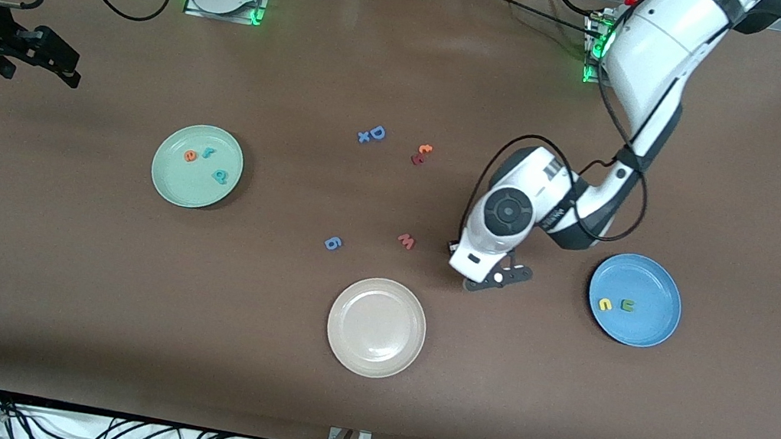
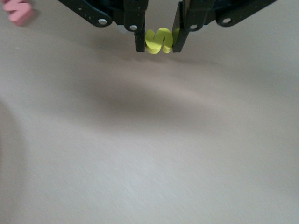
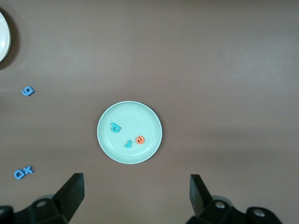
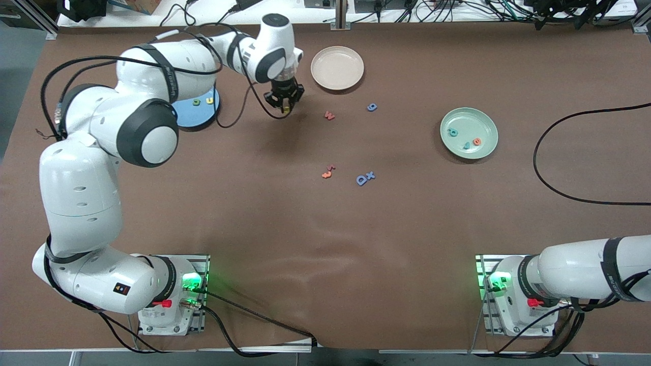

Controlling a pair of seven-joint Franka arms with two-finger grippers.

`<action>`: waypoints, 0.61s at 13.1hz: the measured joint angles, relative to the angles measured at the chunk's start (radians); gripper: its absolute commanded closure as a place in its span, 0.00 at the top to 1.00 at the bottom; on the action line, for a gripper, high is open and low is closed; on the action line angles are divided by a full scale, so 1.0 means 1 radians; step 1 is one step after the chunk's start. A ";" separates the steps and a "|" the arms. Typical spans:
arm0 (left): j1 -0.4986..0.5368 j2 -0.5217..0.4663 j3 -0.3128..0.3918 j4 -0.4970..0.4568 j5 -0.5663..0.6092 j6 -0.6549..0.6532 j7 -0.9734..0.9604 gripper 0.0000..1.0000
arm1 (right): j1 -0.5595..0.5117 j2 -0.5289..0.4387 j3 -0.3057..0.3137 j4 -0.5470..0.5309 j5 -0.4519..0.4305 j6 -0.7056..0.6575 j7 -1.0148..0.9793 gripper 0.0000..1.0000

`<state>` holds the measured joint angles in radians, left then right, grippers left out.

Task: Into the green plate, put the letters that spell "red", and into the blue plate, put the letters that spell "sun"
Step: 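Carry the yellow s to the blue plate and release it with the left gripper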

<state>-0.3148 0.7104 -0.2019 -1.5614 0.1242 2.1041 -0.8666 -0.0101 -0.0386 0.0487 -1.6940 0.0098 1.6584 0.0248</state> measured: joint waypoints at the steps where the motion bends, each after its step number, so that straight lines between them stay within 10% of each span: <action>1: 0.028 -0.015 0.001 0.000 0.000 -0.026 0.064 0.14 | -0.002 0.000 0.000 0.000 0.000 0.000 0.000 1.00; 8: 0.246 -0.060 0.008 0.000 0.094 -0.084 0.545 0.14 | -0.010 0.007 -0.001 -0.001 0.000 0.000 -0.001 1.00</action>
<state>-0.0693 0.6504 -0.1943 -1.5618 0.2177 2.0205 -0.3214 -0.0197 -0.0319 0.0477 -1.6949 0.0098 1.6588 0.0239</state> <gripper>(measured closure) 0.727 0.000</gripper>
